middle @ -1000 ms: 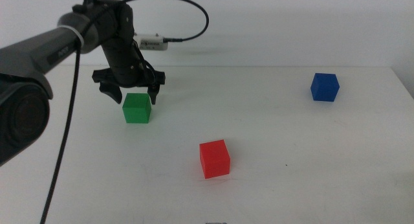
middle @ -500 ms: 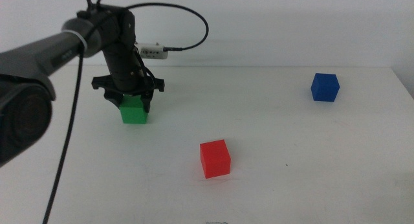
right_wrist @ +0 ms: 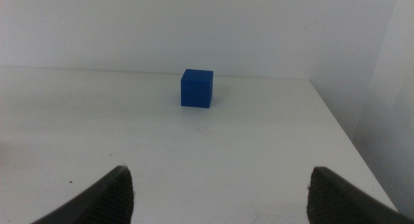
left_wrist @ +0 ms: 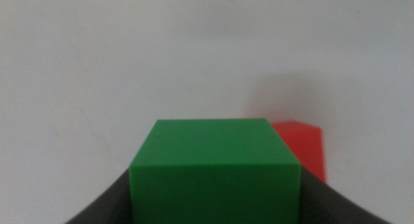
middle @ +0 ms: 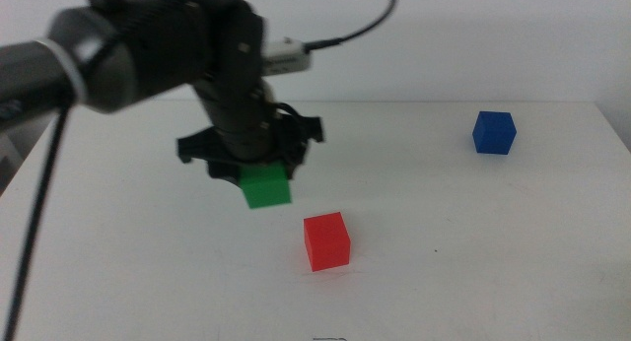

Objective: Stack red cubes first, then green, then blue cubes in a specific spot.

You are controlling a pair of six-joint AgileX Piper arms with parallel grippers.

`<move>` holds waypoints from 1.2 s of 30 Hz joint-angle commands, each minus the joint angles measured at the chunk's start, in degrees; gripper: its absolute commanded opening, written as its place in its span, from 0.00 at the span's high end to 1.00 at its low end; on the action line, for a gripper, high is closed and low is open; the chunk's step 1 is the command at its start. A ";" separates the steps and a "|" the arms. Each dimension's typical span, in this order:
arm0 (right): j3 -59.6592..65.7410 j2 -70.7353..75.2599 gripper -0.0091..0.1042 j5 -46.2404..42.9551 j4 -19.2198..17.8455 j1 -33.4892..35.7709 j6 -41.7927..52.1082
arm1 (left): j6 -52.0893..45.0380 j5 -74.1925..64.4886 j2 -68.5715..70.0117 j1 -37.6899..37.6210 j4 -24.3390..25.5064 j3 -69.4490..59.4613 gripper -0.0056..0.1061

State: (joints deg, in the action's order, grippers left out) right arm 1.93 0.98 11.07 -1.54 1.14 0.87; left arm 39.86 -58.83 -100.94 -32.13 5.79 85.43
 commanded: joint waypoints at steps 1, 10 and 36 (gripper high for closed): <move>-1.27 0.88 0.23 -4.34 -0.48 -0.40 0.58 | 5.85 -0.27 1.70 -4.00 3.57 2.86 0.96; -1.27 0.88 0.23 -4.34 -0.48 -0.40 0.58 | 11.41 -3.85 -6.53 -11.21 4.36 11.25 0.96; -1.27 0.88 0.23 -4.34 -0.48 -0.40 0.53 | 15.00 -3.95 -11.22 -11.82 5.85 12.54 0.96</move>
State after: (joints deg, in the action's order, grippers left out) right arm 1.93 0.98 11.07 -1.54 1.14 0.87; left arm 54.10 -63.19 -115.59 -43.74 11.04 96.05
